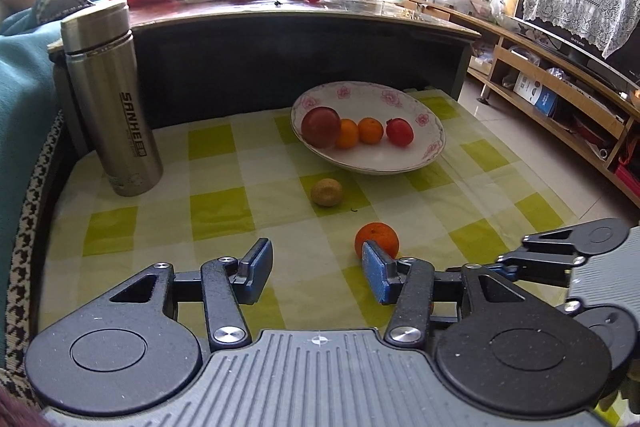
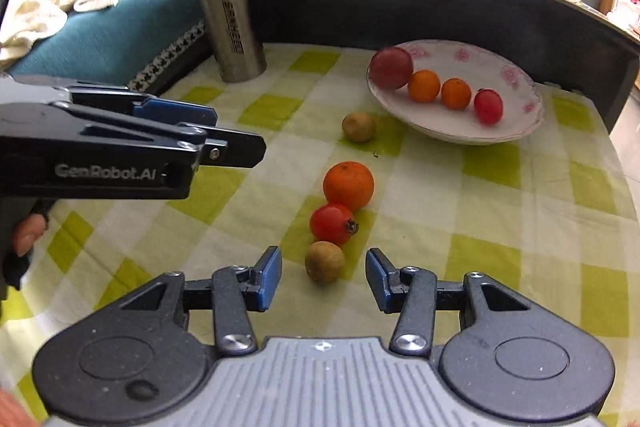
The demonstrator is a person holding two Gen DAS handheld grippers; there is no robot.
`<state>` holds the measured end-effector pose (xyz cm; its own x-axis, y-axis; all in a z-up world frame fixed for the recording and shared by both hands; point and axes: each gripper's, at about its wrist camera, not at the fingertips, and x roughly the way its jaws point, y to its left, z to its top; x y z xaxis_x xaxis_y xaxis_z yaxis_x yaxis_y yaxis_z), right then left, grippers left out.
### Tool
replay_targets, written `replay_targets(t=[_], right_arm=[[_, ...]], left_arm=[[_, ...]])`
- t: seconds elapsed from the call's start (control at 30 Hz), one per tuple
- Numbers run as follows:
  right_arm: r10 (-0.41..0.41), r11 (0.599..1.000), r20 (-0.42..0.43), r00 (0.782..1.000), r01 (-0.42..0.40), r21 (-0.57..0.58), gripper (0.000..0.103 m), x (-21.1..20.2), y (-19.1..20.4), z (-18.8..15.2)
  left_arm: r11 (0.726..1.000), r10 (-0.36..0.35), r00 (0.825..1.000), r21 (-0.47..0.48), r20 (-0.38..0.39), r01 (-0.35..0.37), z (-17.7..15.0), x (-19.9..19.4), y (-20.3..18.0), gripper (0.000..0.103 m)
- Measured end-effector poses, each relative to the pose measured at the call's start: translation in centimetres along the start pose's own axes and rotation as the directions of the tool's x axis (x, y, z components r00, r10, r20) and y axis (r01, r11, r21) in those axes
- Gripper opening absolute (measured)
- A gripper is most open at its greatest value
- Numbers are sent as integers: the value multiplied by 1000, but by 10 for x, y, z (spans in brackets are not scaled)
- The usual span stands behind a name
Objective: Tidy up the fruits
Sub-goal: 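Lower the right tool onto a small brown fruit and close it, then close the left tool on the cherry tomato while the right tool holds the brown fruit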
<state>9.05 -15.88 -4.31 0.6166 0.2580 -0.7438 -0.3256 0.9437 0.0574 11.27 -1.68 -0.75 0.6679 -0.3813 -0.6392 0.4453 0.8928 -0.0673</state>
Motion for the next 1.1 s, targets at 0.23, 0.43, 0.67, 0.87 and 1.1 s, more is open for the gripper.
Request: replay_targets(t=[0.23,0.43,0.67,0.87,1.1], right_arm=[[0,1000,-21,1000,0,2,30,11,-1,-3],[-17,1000,-32,999,17,-4,30,-4,-5,-11],[-71,993,-54,996,76,90,30,-15,-33,-23],[-72,988,-58,996,79,130,30,-18,-43,-26],[-78,990,-67,995,85,112,30,-15,-40,-25]], left_arm=[[999,-17,1000,34,-26,17,-5,12,-6,58],[996,-59,997,65,-45,62,-11,15,-15,58],[993,-92,992,67,-86,98,-16,34,-33,57],[995,-92,990,29,-104,96,-17,55,-37,56],[994,-77,993,76,-93,84,-21,58,-46,46]])
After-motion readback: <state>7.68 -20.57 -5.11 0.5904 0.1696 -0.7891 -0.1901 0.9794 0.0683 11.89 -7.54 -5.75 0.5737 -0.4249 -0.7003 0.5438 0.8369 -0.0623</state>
